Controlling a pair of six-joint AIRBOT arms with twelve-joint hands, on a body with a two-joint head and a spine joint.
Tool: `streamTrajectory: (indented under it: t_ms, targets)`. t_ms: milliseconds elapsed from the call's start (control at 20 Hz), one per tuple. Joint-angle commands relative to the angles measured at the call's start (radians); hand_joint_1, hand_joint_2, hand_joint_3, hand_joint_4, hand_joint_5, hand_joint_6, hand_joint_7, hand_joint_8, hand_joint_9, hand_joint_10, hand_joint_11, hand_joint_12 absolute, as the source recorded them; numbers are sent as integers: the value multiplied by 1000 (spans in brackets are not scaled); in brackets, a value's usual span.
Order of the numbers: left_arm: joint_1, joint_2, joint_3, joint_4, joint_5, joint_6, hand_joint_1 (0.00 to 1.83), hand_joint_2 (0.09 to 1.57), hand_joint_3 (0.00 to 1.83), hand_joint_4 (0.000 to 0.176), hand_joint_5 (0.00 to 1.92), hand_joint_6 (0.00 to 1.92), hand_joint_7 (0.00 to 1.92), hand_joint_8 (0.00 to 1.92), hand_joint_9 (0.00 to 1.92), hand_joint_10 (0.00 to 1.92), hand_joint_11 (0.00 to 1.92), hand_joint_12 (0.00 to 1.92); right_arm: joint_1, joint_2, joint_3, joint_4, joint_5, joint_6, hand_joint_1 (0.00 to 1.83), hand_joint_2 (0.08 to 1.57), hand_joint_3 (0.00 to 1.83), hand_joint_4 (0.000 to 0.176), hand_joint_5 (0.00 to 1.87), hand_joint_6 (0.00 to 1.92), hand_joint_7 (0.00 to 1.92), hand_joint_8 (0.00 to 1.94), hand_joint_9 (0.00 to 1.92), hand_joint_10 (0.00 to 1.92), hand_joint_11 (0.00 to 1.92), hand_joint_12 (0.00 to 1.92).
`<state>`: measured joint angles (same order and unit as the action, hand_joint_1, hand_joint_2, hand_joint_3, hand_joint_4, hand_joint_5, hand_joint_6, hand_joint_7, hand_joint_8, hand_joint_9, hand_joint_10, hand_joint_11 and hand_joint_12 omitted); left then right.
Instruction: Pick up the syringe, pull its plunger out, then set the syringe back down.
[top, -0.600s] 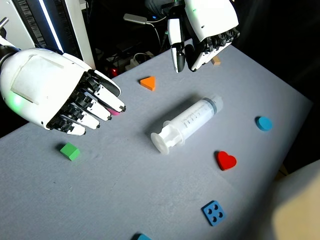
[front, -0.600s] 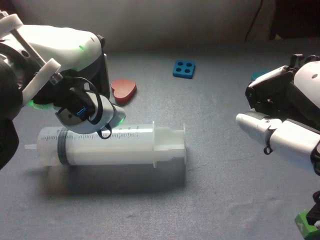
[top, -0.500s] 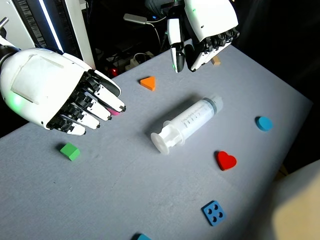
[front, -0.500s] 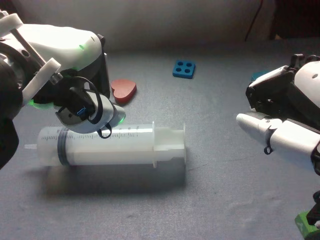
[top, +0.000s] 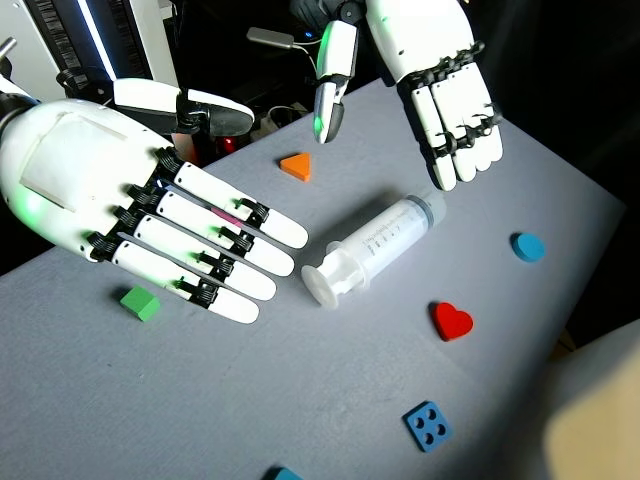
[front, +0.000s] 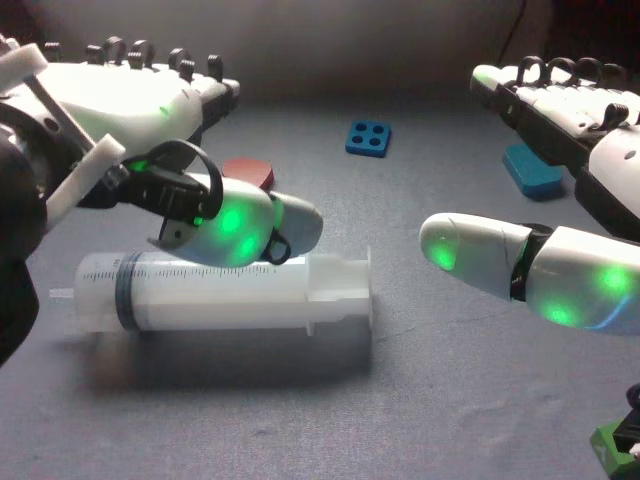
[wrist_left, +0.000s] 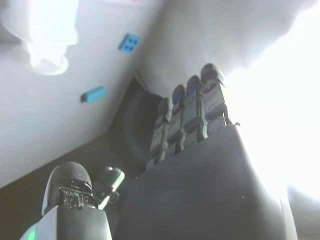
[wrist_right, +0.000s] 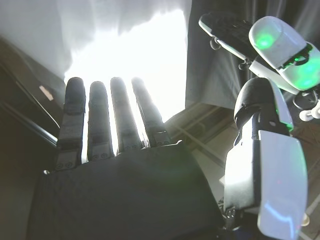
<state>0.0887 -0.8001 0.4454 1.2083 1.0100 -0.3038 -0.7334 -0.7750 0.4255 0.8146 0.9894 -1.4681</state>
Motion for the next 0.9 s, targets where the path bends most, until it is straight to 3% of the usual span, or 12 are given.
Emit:
streamTrajectory:
  t_ms: [0,100,250,500,700,850]
  targets:
    - [0,-1,-4,86,11,2,123,1057,7,0,50,8,54,4,0,0,4,2,8,0,0,-73,86,15,32,1004,7,0,24,0,25,0,10,0,0,230]
    - [35,-24,-4,95,44,-42,184,1048,1,0,43,3,57,4,0,0,9,4,5,-1,0,-83,86,35,36,1004,3,0,15,0,22,0,0,0,0,198]
    - [95,-70,-12,142,141,-196,432,992,0,0,85,15,95,14,12,4,16,8,0,-2,2,-84,87,58,44,1003,1,0,13,0,5,0,0,0,0,140]
    - [211,-174,3,220,209,-335,527,1048,11,0,31,0,51,0,8,0,17,10,-6,-7,26,-104,85,143,45,1007,1,0,28,1,35,0,10,2,0,197]
    - [276,-244,25,243,245,-373,601,1084,14,0,21,2,26,1,6,2,15,7,-19,-18,77,-158,65,224,57,1005,0,0,38,3,54,5,21,4,0,216]
    - [325,-302,57,288,268,-422,599,1091,10,0,31,5,25,0,0,0,10,5,-41,-33,149,-249,33,367,68,1002,0,0,17,3,19,1,0,0,0,172]
